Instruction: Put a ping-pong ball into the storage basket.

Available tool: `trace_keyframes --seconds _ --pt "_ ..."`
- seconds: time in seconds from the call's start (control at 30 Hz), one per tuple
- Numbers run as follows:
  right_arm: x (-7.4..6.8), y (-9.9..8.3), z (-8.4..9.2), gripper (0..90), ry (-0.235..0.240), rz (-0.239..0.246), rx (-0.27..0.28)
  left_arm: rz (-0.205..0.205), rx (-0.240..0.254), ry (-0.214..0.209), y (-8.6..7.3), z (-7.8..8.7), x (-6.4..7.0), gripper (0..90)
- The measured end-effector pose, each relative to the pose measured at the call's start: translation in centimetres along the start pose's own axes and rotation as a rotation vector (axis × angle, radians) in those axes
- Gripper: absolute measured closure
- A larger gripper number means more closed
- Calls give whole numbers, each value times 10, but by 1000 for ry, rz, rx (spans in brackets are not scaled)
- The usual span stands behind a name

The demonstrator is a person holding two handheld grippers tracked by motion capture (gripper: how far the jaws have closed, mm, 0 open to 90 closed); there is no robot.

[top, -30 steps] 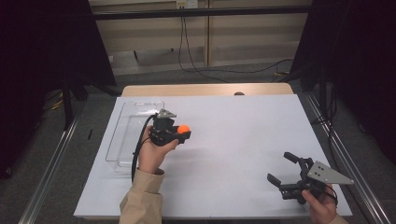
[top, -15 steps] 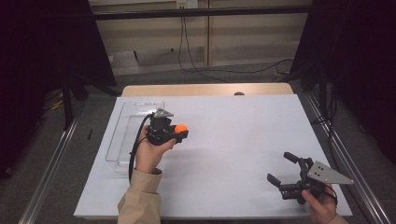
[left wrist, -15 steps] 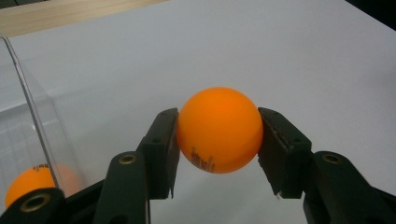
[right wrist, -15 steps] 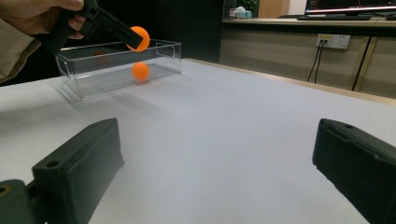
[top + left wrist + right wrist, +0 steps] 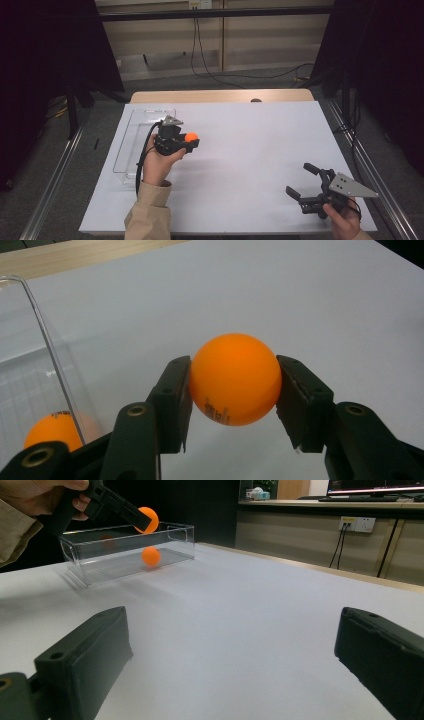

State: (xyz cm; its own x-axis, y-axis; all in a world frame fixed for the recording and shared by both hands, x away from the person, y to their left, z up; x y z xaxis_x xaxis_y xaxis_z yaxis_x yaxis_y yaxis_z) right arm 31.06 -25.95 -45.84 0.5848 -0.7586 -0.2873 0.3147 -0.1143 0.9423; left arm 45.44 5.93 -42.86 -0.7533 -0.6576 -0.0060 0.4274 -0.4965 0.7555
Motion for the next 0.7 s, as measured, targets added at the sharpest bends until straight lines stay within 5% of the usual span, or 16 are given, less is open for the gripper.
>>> trace_keyframes --seconds 0.7 --pt "0 0 0 11 -1 -2 -1 12 3 9 -2 6 -6 508"
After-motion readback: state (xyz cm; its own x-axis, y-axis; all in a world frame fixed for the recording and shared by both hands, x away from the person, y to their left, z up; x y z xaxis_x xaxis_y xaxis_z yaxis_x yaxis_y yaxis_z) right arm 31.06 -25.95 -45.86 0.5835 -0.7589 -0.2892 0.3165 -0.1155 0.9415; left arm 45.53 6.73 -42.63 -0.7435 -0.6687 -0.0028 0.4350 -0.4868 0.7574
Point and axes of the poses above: each handheld gripper's, and its own axes: z roughly backward along the jaws, y roughly out of its top, x roughly to its right, the point moved 9 cm from there along -z, roughly forward along the jaws, and after that the axes turned 13 degrees about -z, right-handed, at the moved point
